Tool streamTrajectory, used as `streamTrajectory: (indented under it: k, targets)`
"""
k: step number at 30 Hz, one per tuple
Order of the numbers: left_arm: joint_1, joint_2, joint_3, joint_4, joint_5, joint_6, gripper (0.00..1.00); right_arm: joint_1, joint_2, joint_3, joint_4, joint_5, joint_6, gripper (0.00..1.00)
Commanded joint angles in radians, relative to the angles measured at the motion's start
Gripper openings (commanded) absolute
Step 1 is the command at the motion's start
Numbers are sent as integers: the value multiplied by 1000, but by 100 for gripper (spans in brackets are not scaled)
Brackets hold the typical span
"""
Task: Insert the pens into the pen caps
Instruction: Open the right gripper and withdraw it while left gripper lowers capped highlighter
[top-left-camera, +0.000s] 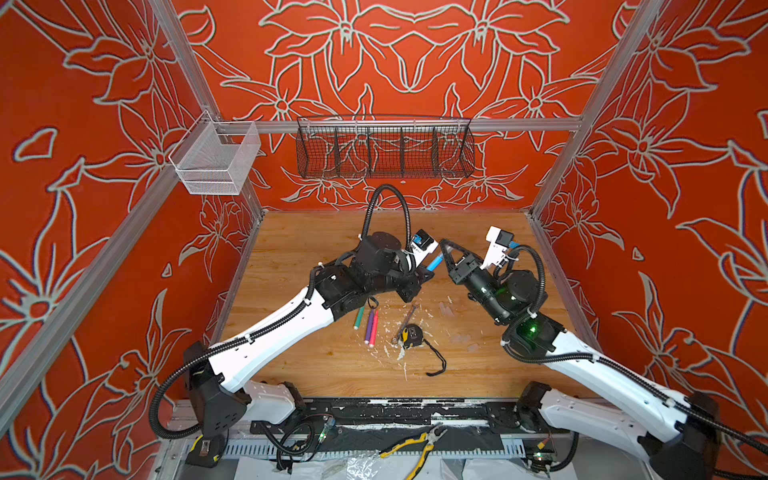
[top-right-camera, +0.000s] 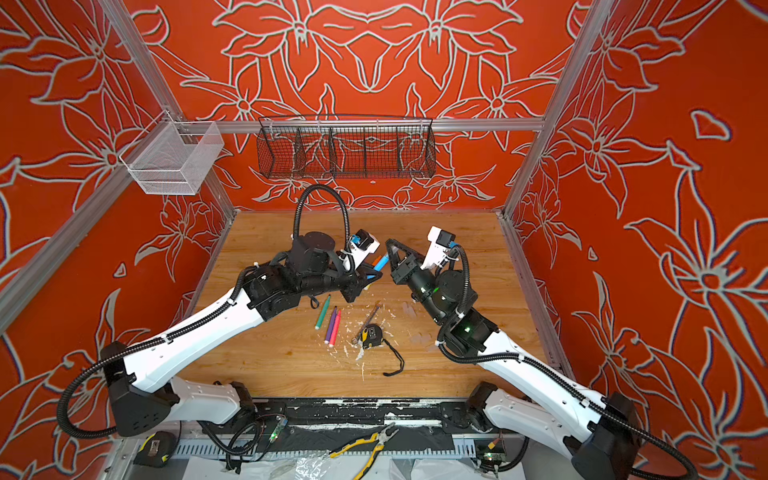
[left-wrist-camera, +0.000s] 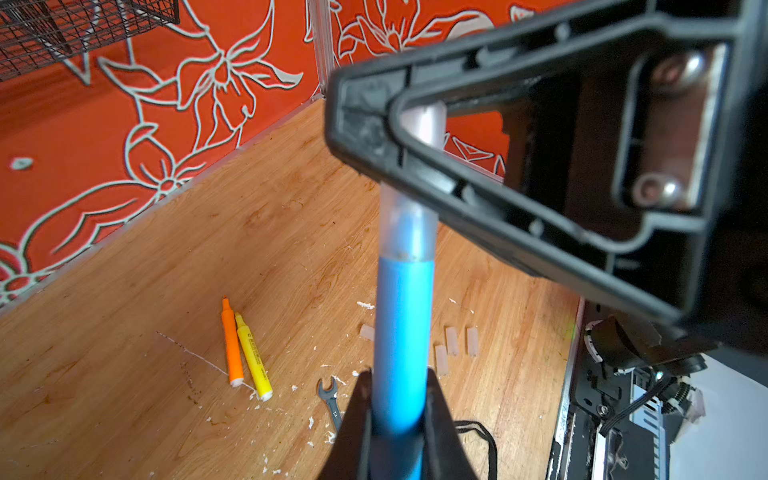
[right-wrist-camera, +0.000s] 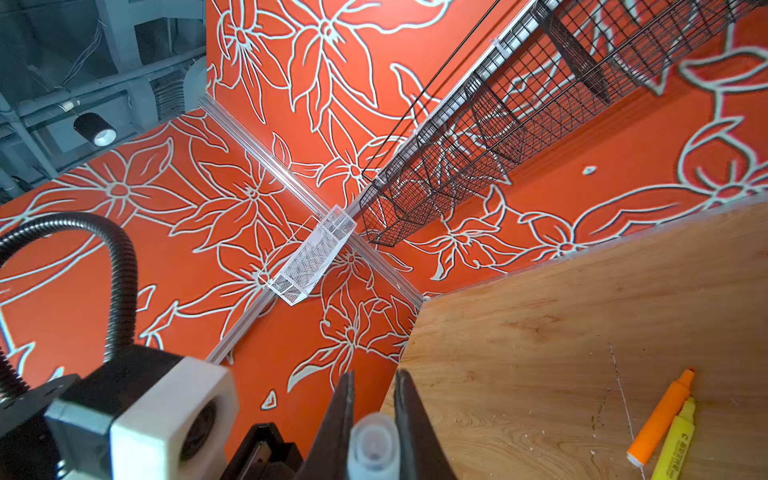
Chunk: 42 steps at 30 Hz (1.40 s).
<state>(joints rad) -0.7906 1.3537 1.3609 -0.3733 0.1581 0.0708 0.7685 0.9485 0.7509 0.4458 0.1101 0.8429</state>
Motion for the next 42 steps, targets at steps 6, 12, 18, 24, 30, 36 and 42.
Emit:
streamTrajectory:
  k: [6, 12, 18, 24, 30, 36, 42]
  targets:
    - [83, -39, 0, 402, -307, -79, 0, 107, -37, -15, -290, -210, 31, 53]
    - [90, -95, -211, 189, -453, -207, 0, 107, -127, 57, -377, -214, -3, 98]
    - [204, -56, -337, 54, -474, -368, 0, 108, -156, 63, -364, -244, -60, 98]
    - [296, 59, -333, -35, -472, -510, 0, 107, -95, 117, -417, -279, -108, 98]
    - [330, 214, -256, -118, -485, -579, 0, 109, -60, 134, -443, -319, -126, 98]
    - [342, 384, -167, -142, -453, -599, 0, 108, -117, 83, -466, -203, -164, 98]
    - [350, 498, -99, -155, -479, -603, 0, 103, -155, 74, -576, -45, -210, 98]
